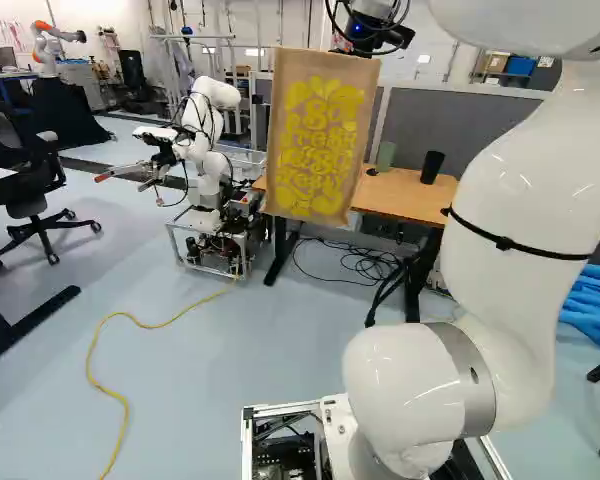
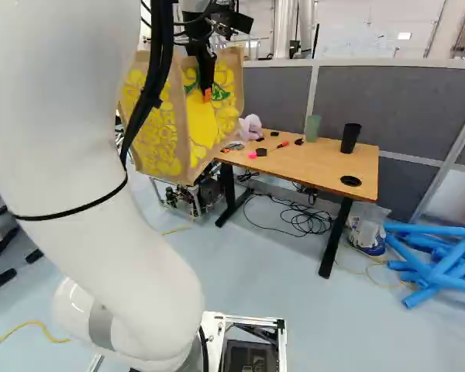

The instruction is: Pick up the bag on the ground and place it on the table

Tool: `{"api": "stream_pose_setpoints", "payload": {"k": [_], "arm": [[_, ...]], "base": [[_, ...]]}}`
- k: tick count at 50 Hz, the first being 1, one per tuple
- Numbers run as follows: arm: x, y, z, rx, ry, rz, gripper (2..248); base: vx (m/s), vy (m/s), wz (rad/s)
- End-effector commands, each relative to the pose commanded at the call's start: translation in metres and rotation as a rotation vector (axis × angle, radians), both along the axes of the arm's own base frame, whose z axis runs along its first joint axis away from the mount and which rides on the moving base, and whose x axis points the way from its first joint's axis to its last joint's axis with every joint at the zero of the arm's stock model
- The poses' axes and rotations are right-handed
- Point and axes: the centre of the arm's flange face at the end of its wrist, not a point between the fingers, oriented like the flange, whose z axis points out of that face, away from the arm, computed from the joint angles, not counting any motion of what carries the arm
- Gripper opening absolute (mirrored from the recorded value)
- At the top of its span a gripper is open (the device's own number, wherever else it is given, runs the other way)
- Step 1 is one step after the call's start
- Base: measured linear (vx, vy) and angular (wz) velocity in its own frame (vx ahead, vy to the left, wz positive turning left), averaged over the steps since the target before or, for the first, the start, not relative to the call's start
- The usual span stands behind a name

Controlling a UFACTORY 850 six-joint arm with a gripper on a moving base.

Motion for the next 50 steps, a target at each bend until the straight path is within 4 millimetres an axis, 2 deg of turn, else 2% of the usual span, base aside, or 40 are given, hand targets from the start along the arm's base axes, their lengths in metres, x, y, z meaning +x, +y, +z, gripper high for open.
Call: {"api": "stream_pose_setpoints", "payload": {"k": [16, 24, 50], "arm": [[0.0000, 0.0000, 0.0000, 0.000, 0.000, 0.000, 32], [0.0000, 0.0000, 0.0000, 0.000, 0.000, 0.000, 32], [0.0000, 0.0000, 0.0000, 0.000, 0.000, 0.000, 32]], "base": [[0.000, 0.000, 0.002], [0.000, -0.005, 0.197], [-0.001, -0.149, 0.024]]}}
